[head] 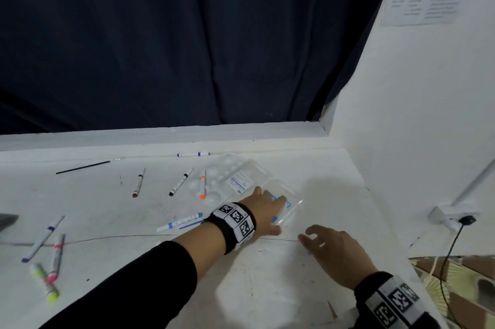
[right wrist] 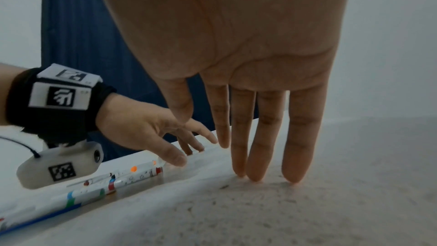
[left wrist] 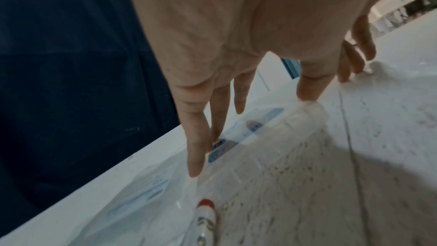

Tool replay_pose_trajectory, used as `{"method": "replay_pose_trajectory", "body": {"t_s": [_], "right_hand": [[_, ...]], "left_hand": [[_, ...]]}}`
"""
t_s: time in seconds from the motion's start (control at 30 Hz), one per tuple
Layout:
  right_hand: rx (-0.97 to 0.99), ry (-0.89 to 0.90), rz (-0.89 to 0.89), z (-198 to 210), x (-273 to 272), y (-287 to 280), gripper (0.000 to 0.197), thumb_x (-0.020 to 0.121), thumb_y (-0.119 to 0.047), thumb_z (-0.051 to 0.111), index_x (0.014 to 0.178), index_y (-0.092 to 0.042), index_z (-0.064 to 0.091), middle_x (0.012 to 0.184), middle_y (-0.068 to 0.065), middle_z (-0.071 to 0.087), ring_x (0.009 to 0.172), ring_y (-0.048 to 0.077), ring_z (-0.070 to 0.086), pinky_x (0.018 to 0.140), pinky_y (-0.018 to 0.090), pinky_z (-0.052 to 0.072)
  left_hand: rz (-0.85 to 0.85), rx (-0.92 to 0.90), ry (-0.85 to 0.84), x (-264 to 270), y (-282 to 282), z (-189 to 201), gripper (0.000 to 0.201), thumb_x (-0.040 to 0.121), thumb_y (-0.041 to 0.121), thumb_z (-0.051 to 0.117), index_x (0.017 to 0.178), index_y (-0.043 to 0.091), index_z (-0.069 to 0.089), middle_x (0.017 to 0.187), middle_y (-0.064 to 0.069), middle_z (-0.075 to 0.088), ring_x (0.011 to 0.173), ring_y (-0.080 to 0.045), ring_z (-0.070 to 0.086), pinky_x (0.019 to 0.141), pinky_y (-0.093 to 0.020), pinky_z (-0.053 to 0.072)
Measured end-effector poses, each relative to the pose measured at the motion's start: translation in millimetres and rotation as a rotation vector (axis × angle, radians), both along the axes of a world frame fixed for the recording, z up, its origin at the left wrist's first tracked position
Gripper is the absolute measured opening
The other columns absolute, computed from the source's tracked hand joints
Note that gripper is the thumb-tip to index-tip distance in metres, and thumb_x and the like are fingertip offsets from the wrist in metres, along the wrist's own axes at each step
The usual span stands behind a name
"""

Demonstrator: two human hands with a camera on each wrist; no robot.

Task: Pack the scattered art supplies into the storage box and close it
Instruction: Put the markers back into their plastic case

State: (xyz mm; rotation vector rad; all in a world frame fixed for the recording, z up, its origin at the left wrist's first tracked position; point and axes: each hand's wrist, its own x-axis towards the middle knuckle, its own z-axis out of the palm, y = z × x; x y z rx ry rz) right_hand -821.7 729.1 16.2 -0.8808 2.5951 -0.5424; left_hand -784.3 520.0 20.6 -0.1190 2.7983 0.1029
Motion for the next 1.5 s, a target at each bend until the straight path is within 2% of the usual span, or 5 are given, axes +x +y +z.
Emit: {"method": "replay_pose_trajectory", "body": {"t_s": [0.4,0.6,0.9,1.1,1.5], "right_hand": [[-0.550,-0.679,-0.355,10,1,-27,0.030,0.095,-0.051,0.050,0.112,-0.028,0.059,0.106,0.006,0.066,0.090,0.023,0.070,0.073,0.038,0.058],[-0.653,-0.814,-0.317,18,2,-54,0.043,0.095,-0.059,0.038,0.124,-0.031,0.054,0.119,0.000,0.064,0.103,0.018,0.067,0.093,0.043,0.054],[-0.929,-0.957,-0.333,21,13,-83,0.059,0.084,-0.063,0.047,0.137,-0.039,0.048,0.139,-0.007,0.051,0.130,0.021,0.049,0.105,0.051,0.042],[-0.985,-0.727,-0.173,23,35,-97,0.037,0.089,-0.059,0.046,0.125,-0.054,0.049,0.137,-0.019,0.049,0.128,0.012,0.047,0.095,0.044,0.047],[-0.915,-0.740,0.100,16,121,-121,0.017,0.081,-0.006,0.073,0.095,-0.016,0.075,0.082,-0.001,0.072,0.062,0.006,0.060,0.053,0.011,0.043]], "left_hand": [[-0.050,0.037,0.256,17,7,28,0.054,0.097,0.022,0.043,0.149,0.024,0.029,0.121,-0.018,0.058,0.094,-0.037,0.061,0.074,-0.040,0.050],[0.024,0.126,0.337,33,-8,53,0.037,0.097,0.025,0.043,0.125,0.024,0.068,0.137,-0.008,0.059,0.114,-0.030,0.061,0.098,-0.042,0.048],[0.296,0.543,0.954,75,-46,91,0.051,0.094,0.002,0.056,0.128,0.040,0.064,0.145,0.015,0.050,0.117,0.021,0.048,0.096,-0.013,0.048],[0.608,1.123,1.130,155,-28,104,0.047,0.091,0.001,0.067,0.127,0.032,0.068,0.088,0.003,0.066,0.092,-0.014,0.063,0.095,-0.032,0.055],[1.170,1.454,1.070,330,-37,47,0.082,0.044,0.017,0.098,0.121,0.021,0.070,0.121,-0.014,0.069,0.095,-0.031,0.069,0.093,-0.049,0.056]]}}
